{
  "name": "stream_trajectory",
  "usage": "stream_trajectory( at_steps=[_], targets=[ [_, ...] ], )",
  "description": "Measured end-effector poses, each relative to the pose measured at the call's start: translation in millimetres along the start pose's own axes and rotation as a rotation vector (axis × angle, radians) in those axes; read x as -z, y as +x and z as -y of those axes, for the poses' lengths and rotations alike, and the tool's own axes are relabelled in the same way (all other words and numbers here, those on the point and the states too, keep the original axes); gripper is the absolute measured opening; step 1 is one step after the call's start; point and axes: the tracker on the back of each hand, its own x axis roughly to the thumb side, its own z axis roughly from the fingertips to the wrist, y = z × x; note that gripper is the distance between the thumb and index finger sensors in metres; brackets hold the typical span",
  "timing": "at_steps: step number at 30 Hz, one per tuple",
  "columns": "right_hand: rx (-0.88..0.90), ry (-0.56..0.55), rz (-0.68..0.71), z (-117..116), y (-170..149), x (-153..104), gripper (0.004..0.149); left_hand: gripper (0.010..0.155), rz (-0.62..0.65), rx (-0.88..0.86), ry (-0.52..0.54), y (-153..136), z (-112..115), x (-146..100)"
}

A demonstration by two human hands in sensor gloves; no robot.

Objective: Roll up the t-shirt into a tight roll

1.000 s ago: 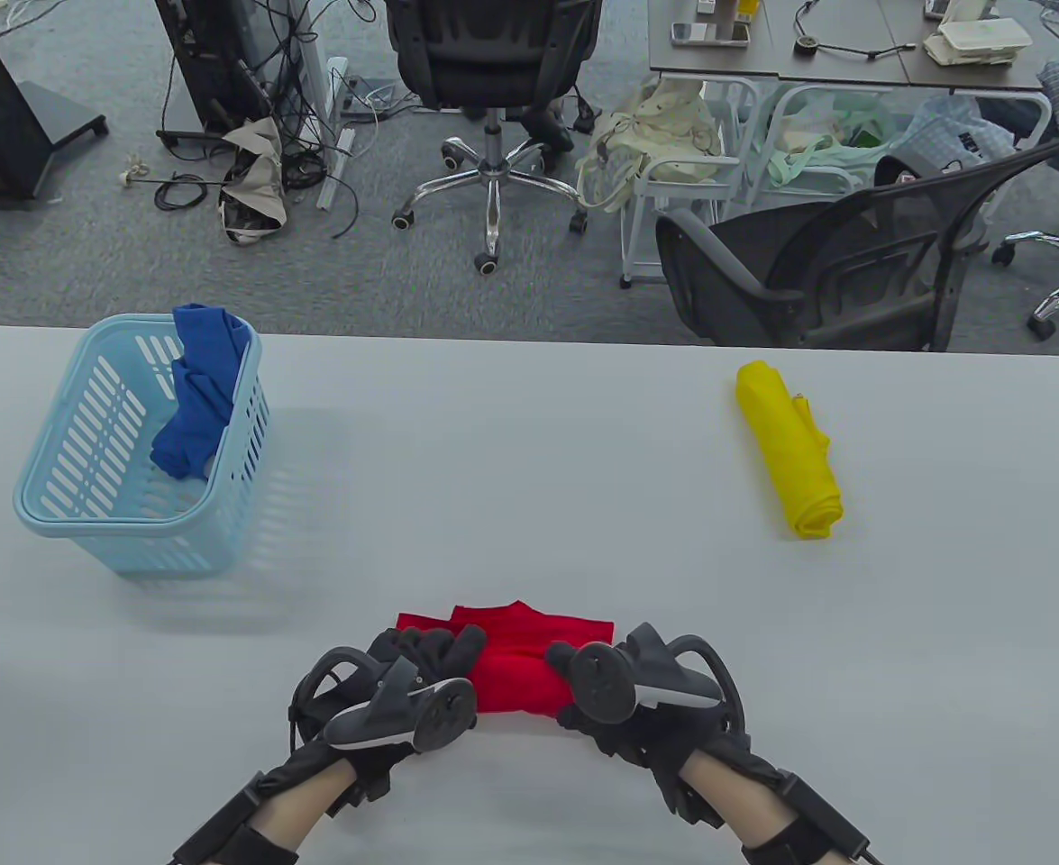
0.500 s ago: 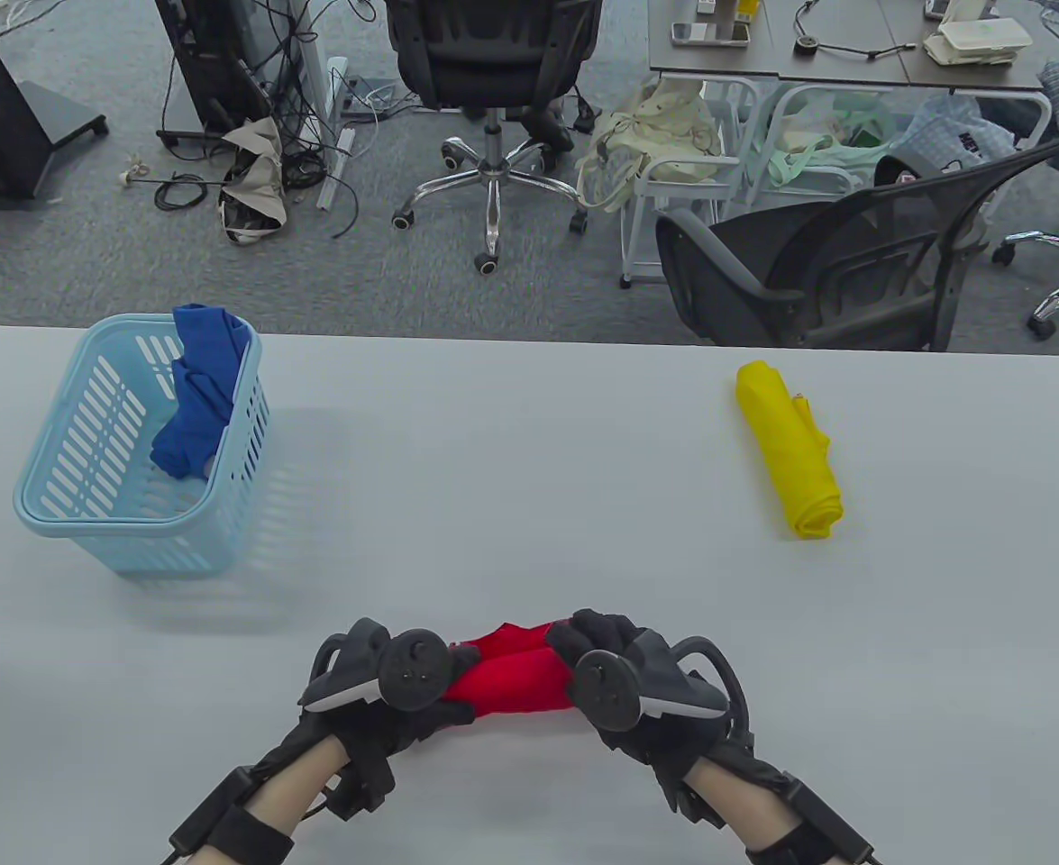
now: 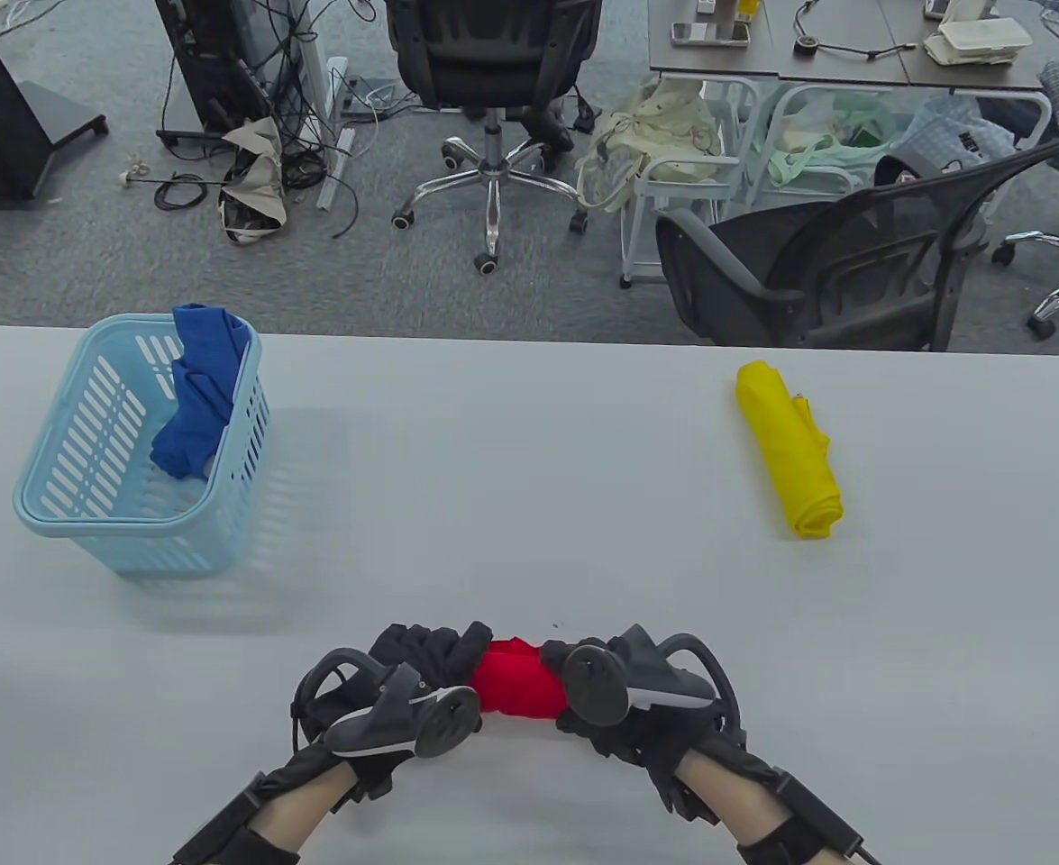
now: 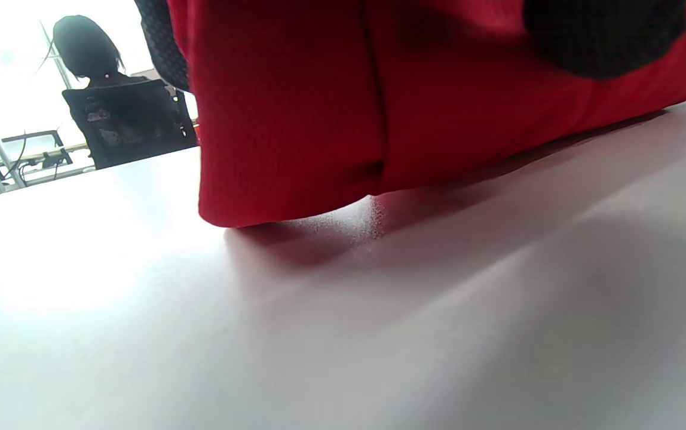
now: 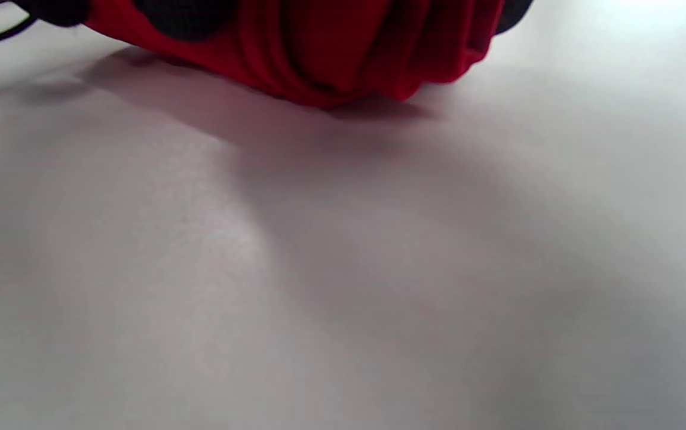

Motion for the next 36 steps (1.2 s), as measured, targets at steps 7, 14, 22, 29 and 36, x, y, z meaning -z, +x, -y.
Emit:
stream_trajectory(
  at_steps=[7, 14, 22, 29, 36],
  targets=[
    [-0.051, -0.019, -0.017, 3, 5, -4, 0.078, 0.072, 0.02, -0.099, -0.045, -8, 5, 10],
    [-0.233, -0.087, -0.025, -1, 21, -4, 0.077, 0.07, 0.002, -0.464, -0.151, -32, 9, 10],
    [-0.174, -0.017, -0.075, -8, 9, 10, 0.085, 0.087, -0.02, -0.015, -0.07, -12, 6, 5],
    [-0.218, -0.032, -0.102, -8, 12, 12, 0.085, 0.088, -0.002, -0.078, -0.221, -20, 31, 21],
    [-0.21, -0.055, -0.157, -3, -1, 11, 0.081, 0.086, -0.036, -0.101, -0.167, -27, 23, 17]
  ],
)
